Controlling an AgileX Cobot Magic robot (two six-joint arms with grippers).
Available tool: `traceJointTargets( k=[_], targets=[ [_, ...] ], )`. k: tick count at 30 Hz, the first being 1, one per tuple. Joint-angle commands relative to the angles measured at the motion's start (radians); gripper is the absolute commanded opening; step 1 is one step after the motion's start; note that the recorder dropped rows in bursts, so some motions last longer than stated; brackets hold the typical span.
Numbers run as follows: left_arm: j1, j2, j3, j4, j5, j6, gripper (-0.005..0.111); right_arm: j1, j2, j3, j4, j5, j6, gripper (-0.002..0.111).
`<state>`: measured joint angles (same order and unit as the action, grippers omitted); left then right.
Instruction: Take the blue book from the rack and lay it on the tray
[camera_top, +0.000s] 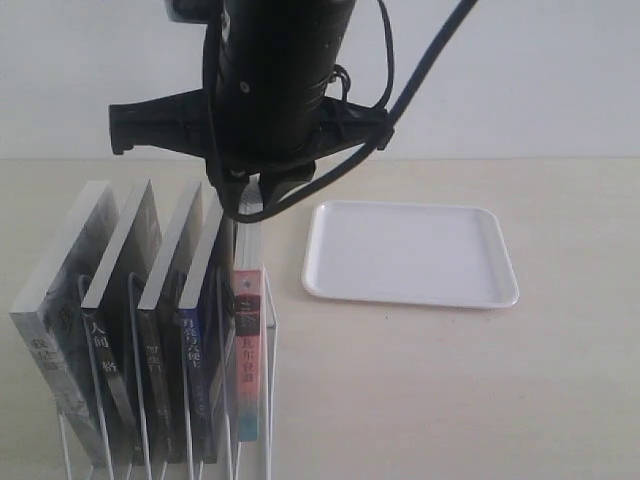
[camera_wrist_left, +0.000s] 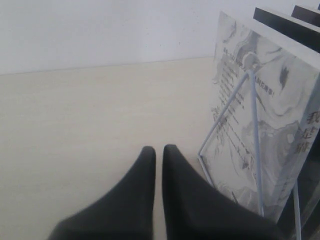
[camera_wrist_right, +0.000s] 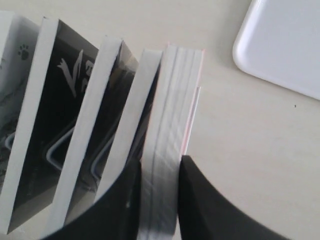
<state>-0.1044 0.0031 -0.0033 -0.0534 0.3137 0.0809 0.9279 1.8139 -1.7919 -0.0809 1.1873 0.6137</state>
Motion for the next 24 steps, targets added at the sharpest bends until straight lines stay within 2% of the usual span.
traceJointTargets(
  k=[1,21,22,24],
  targets=[
    [0.004,-0.003,0.003,0.0,0.001,-0.007,0.005,0.001,-0.039,-0.017,-0.005,-0.021,0.005,0.0],
    [0.004,-0.003,0.003,0.0,0.001,-0.007,0.005,0.018,0.024,-0.011,-0.004,-0.019,0.02,0.0],
    [0.004,-0.003,0.003,0.0,0.001,-0.007,0.005,0.018,0.026,-0.011,-0.006,-0.019,0.02,0.002],
    [0.004,-0.003,0.003,0.0,0.001,-0.007,0.005,0.023,0.026,-0.011,-0.006,-0.026,0.02,0.013]
  ],
)
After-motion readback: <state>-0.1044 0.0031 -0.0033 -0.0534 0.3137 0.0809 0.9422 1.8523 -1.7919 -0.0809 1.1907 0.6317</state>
